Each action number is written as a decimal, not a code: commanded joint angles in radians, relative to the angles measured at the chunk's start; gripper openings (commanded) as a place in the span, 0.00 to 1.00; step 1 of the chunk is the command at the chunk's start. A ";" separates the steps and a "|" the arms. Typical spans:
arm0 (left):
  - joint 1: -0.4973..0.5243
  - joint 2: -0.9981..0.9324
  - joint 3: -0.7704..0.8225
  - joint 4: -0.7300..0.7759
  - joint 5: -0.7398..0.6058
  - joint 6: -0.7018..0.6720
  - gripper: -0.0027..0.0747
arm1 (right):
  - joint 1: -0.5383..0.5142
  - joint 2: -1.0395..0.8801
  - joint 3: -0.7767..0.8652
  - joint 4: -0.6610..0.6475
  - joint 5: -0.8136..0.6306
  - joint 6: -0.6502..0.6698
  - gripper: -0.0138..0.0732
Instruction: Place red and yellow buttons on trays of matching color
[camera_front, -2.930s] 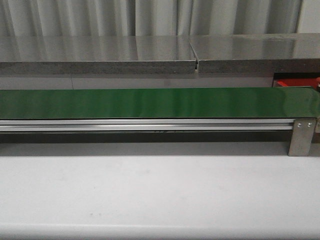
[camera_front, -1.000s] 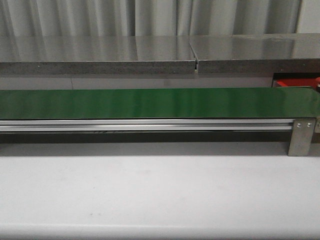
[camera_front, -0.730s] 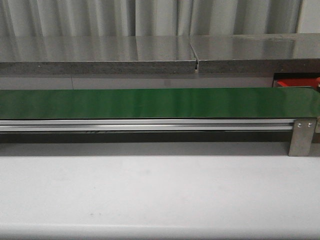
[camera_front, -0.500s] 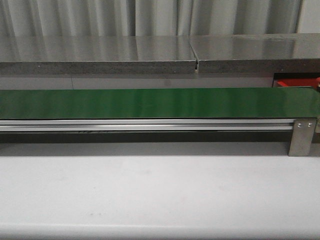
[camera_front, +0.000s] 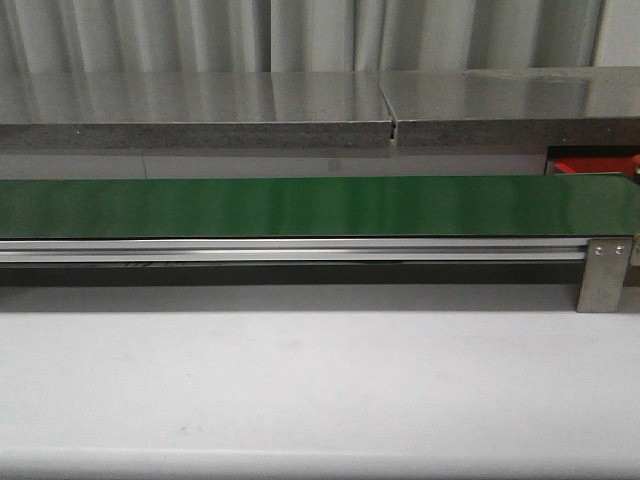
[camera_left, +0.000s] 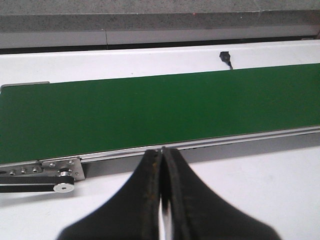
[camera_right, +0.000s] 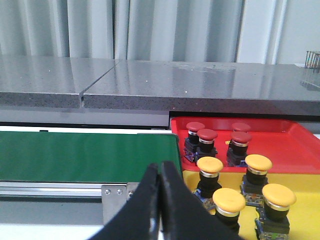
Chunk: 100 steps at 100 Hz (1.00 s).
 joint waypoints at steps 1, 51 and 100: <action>-0.005 -0.005 -0.028 -0.020 -0.064 0.000 0.01 | -0.005 -0.021 -0.023 -0.012 -0.073 0.000 0.07; 0.001 -0.194 0.226 0.332 -0.610 -0.244 0.01 | -0.005 -0.021 -0.023 -0.012 -0.073 0.000 0.07; 0.001 -0.481 0.581 0.336 -0.730 -0.244 0.01 | -0.005 -0.021 -0.023 -0.012 -0.073 0.000 0.07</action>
